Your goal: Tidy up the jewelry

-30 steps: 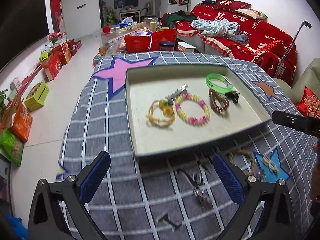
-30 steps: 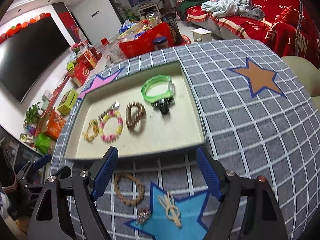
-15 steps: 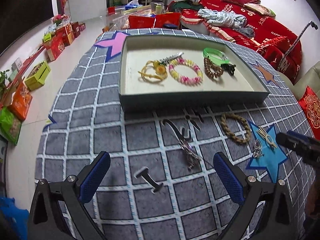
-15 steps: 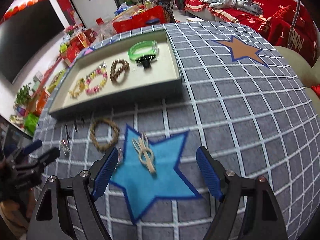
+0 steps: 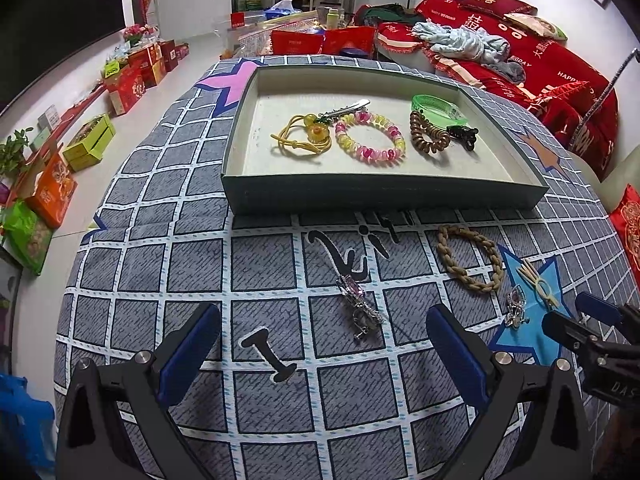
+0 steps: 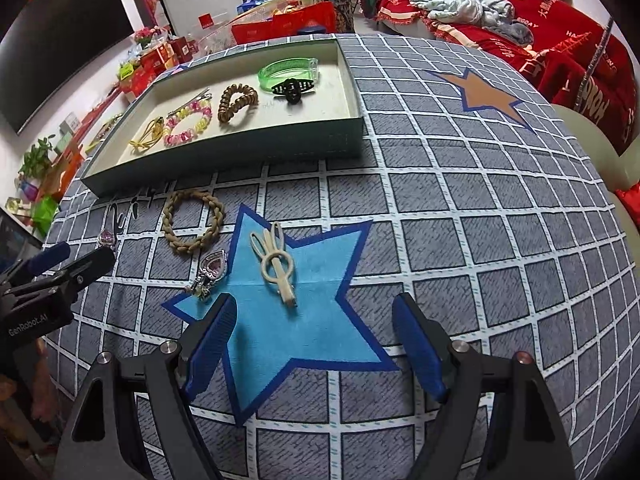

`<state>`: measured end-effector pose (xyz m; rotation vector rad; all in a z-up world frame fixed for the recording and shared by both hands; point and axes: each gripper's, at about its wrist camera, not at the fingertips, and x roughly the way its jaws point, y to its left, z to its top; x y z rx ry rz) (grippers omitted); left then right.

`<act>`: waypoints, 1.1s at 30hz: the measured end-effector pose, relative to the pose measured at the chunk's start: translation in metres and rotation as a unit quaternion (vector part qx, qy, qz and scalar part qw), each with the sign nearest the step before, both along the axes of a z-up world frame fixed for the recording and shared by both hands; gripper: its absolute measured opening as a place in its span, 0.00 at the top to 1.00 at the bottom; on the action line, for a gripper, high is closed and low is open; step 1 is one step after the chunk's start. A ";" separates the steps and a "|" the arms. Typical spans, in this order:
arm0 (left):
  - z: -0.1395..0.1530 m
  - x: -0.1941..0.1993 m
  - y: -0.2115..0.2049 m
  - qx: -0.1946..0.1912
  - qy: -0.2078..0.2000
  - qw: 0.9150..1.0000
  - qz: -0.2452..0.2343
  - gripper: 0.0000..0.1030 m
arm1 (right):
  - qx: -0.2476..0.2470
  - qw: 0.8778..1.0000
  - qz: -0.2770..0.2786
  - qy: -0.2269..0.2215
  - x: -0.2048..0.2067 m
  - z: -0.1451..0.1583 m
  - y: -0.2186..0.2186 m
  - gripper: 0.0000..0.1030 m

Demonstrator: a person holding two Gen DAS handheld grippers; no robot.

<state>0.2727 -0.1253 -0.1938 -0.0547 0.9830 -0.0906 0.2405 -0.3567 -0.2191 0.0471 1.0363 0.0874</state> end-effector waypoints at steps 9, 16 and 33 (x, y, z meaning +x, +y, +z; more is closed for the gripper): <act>-0.005 0.001 -0.009 0.013 0.004 1.000 -0.005 0.04 | -0.038 0.999 0.034 -0.009 0.004 0.002 0.025 0.50; -0.004 -0.002 -0.014 0.024 -0.002 1.000 -0.018 0.18 | -0.043 0.998 0.043 -0.008 0.003 0.003 0.031 0.61; 0.009 -0.009 -0.002 -0.026 -0.009 0.998 -0.054 0.76 | -0.015 0.999 0.036 -0.031 -0.008 0.023 0.029 0.91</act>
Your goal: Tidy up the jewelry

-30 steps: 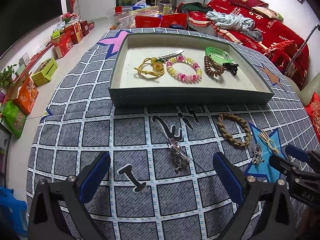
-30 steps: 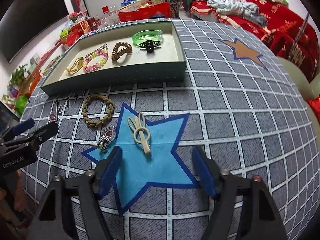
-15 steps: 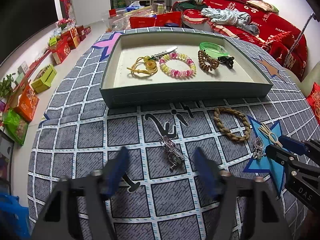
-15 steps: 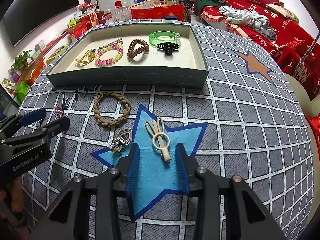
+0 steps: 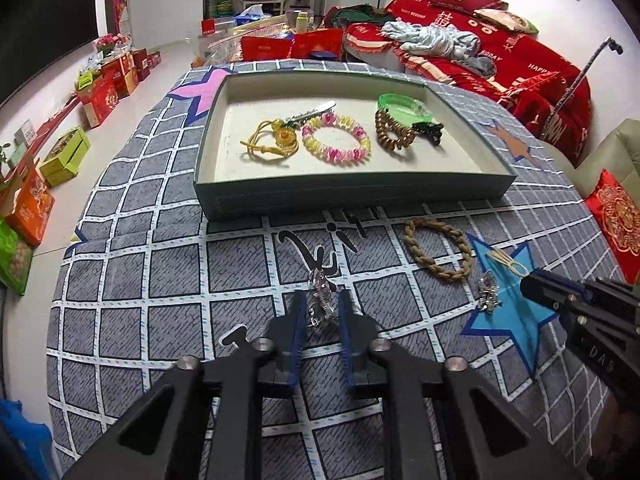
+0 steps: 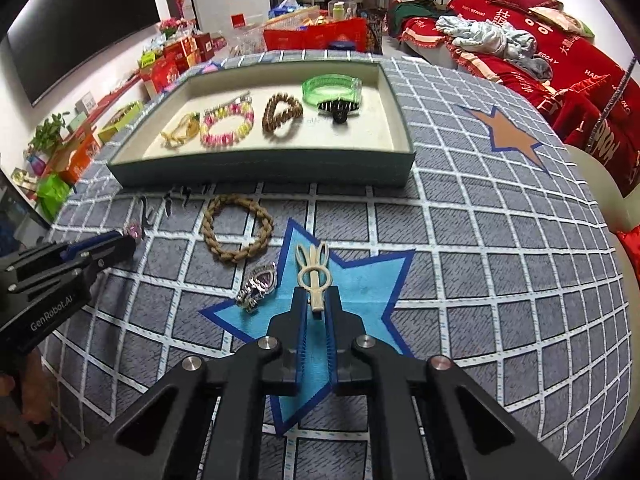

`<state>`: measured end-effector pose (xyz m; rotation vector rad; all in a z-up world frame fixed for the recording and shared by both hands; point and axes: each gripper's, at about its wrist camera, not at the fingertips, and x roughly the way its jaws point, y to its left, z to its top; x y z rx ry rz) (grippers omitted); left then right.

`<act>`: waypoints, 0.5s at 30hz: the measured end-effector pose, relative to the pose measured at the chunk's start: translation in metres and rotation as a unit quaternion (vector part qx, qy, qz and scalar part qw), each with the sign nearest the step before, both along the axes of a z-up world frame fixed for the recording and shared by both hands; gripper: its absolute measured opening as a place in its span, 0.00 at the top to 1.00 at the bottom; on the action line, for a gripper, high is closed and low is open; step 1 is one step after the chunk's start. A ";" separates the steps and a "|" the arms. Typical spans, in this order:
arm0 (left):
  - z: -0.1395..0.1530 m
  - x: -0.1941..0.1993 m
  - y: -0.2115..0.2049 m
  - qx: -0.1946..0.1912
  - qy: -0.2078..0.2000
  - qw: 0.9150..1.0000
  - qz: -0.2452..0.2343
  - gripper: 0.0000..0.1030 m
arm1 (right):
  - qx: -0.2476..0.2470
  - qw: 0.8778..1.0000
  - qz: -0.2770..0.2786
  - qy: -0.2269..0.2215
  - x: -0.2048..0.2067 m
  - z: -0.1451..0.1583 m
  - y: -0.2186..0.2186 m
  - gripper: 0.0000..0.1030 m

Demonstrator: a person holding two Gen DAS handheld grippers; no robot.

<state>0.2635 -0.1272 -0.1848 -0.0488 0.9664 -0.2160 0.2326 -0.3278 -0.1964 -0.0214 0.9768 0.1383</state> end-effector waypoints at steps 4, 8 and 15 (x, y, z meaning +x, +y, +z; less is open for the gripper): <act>0.010 -0.002 0.007 -0.011 -0.007 1.000 -0.005 0.76 | 0.017 1.000 -0.006 -0.012 0.000 0.013 -0.005 0.91; 0.016 -0.002 0.013 -0.013 -0.012 1.000 -0.006 0.76 | 0.027 0.999 -0.008 -0.019 0.002 0.020 -0.005 0.91; 0.016 -0.004 0.021 -0.014 -0.007 1.000 -0.001 0.76 | 0.031 0.999 -0.004 -0.022 0.001 0.022 -0.002 0.91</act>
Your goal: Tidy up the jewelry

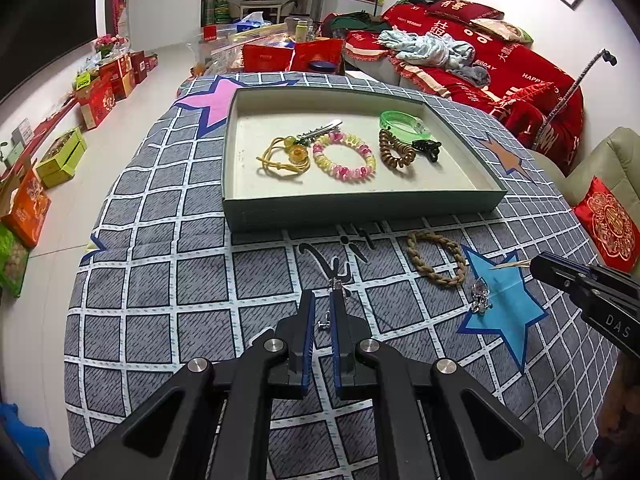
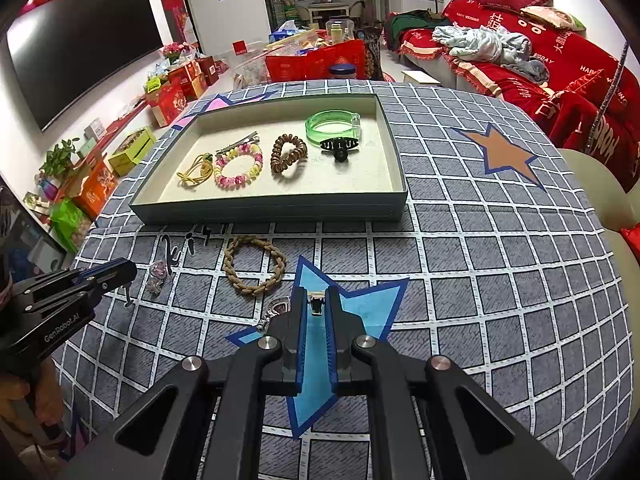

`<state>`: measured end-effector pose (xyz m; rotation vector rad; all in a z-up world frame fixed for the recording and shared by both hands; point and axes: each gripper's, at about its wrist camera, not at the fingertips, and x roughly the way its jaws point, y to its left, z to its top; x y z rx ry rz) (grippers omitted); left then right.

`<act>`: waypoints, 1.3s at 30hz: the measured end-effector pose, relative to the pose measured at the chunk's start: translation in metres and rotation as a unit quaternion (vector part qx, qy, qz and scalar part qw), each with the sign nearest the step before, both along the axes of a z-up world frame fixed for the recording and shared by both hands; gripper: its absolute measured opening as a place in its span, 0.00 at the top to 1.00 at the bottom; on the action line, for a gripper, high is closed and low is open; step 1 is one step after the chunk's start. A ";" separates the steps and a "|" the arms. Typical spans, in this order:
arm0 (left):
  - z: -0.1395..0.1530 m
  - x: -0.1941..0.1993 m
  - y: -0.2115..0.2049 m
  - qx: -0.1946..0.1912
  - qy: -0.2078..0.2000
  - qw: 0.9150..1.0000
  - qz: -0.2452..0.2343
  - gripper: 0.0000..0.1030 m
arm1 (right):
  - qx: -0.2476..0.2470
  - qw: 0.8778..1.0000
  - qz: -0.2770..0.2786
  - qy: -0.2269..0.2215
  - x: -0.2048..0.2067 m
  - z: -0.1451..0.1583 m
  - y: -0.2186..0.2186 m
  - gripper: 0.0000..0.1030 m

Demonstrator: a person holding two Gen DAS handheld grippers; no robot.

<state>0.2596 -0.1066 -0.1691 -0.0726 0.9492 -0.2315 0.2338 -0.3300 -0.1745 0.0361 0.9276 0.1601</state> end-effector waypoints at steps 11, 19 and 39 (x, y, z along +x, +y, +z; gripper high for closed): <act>-0.001 -0.004 -0.005 0.016 -0.009 1.000 0.013 0.75 | 0.012 1.000 -0.005 0.004 -0.005 -0.003 -0.006 0.91; 0.004 -0.006 -0.004 0.043 -0.042 0.998 0.036 0.00 | 0.021 1.000 -0.004 -0.003 -0.008 0.000 -0.009 0.91; -0.028 0.014 -0.021 0.044 -0.004 0.999 -0.001 0.71 | 0.035 0.999 -0.007 -0.001 -0.012 -0.003 -0.015 0.91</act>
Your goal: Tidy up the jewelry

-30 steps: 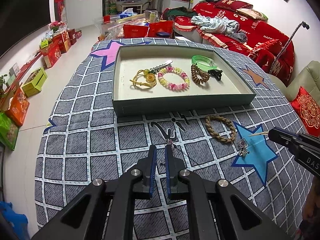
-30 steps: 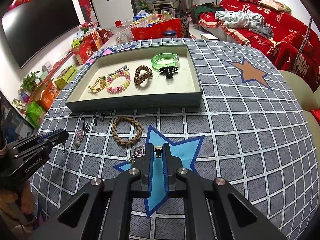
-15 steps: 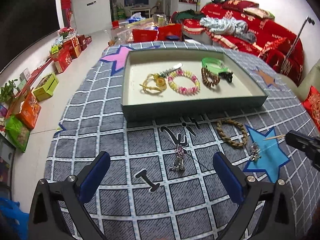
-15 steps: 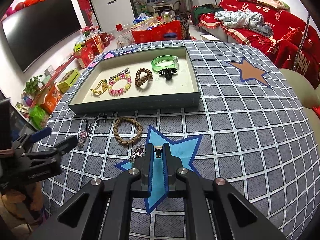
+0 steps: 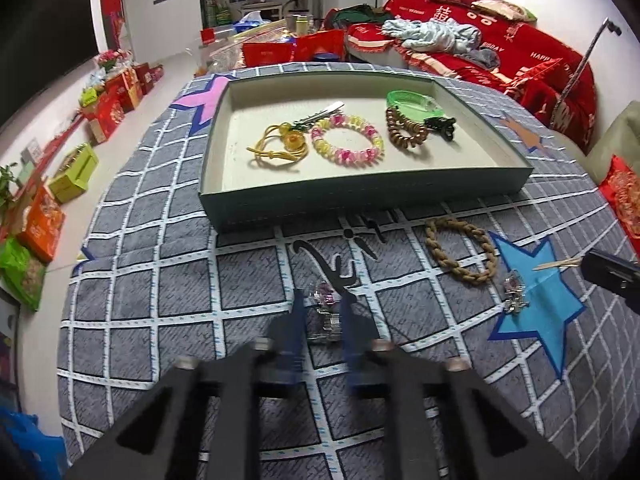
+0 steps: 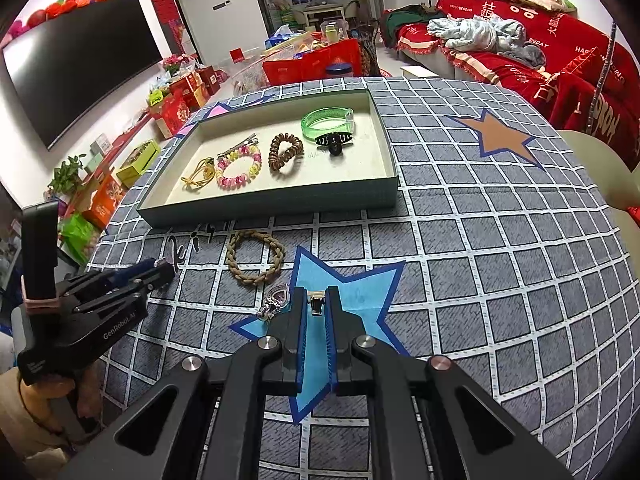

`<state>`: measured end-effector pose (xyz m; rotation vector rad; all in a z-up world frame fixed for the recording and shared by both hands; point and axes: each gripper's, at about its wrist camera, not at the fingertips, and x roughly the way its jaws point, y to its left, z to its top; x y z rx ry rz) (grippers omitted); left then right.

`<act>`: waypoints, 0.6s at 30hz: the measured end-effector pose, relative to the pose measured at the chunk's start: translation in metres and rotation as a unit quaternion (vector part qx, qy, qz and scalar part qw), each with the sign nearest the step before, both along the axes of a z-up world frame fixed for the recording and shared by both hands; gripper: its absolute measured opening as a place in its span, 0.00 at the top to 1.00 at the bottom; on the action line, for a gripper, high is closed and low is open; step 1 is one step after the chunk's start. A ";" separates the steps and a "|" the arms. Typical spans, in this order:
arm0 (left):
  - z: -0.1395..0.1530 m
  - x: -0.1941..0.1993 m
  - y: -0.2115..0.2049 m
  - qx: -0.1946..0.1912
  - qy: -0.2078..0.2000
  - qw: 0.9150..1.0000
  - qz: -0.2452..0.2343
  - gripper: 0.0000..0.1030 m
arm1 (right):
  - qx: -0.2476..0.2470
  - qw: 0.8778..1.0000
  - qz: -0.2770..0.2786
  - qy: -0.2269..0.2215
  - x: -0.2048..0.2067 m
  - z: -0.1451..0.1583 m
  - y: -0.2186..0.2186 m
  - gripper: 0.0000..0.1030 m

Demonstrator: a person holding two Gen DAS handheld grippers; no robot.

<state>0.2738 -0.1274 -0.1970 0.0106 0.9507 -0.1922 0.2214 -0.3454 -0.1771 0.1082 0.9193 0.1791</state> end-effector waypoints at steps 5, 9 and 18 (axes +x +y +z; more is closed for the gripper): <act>0.005 -0.003 0.002 -0.019 0.006 1.000 -0.009 0.71 | 0.001 1.000 0.001 -0.006 0.002 0.006 0.001 0.91; 0.018 -0.008 0.005 -0.030 -0.001 0.999 -0.016 0.71 | 0.007 1.000 -0.001 -0.012 0.008 0.014 0.001 0.91; 0.062 0.012 0.010 -0.042 -0.042 0.998 -0.034 0.71 | 0.016 0.999 0.000 -0.040 0.041 0.040 0.005 0.91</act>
